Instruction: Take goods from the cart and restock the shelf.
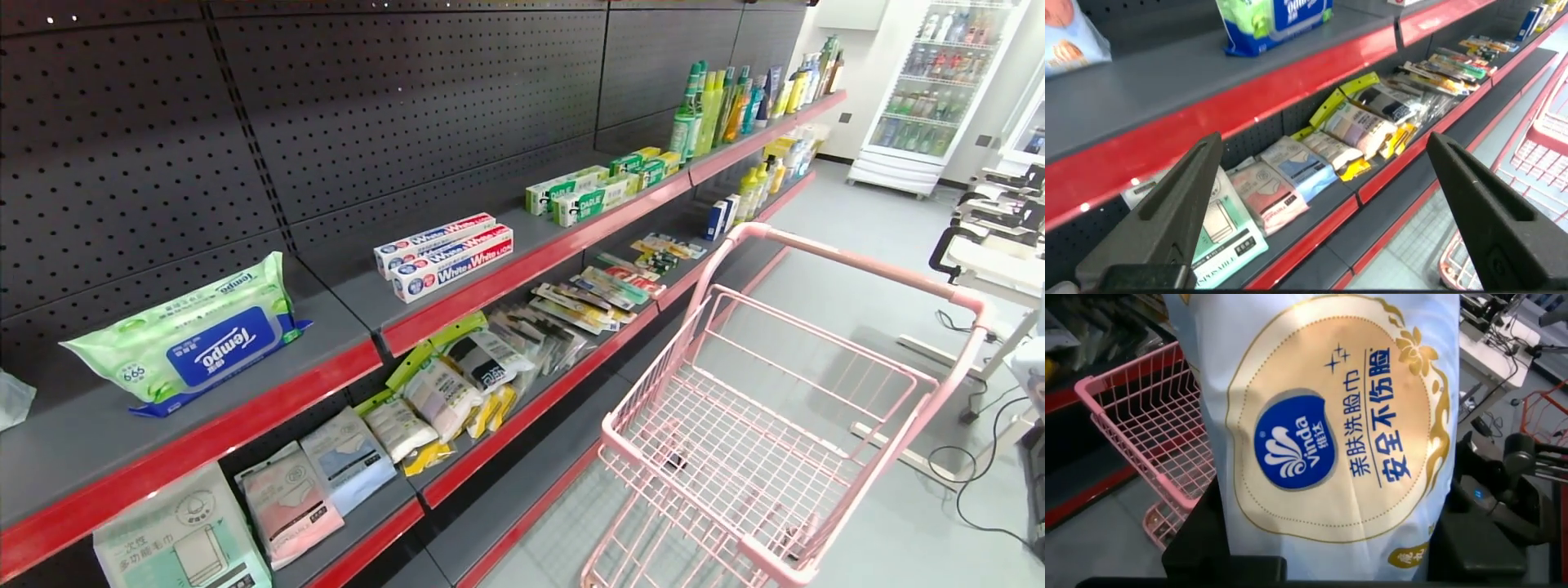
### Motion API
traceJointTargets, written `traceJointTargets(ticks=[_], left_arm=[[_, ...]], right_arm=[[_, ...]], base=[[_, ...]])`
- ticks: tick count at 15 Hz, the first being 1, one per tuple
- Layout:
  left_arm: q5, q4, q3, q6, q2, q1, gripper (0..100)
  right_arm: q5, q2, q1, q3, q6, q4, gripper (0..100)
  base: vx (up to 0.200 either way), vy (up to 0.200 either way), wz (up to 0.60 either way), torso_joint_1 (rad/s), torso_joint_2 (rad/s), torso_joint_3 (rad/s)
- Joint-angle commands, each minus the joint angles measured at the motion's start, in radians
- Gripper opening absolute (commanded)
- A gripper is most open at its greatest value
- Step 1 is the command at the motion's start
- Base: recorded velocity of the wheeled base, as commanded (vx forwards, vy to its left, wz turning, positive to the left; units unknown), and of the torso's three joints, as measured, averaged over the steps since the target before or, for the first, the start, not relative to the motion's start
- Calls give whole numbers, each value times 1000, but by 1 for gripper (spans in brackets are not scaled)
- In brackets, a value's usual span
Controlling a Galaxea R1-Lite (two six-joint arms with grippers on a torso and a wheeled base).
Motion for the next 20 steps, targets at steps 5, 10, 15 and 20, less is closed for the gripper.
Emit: traceJointTargets(ticks=[5, 10, 15, 20], left_arm=[[1, 0, 0, 0, 1, 0, 100], [1, 0, 0, 1, 1, 0, 100], [1, -2, 0, 0, 1, 0, 100], [-1, 0, 0, 0, 1, 0, 100]], right_arm=[[0, 18, 2, -10, -2, 0, 0], [1, 38, 4, -24, -9, -8, 0], [17, 52, 4, -42, -31, -9, 0], [20, 55, 4, -45, -46, -9, 0]], base=[[0, 0, 0, 182, -392, -209], [0, 0, 0, 171, -355, -190], [0, 0, 0, 166, -346, -187], [0, 0, 0, 136, -289, -147]])
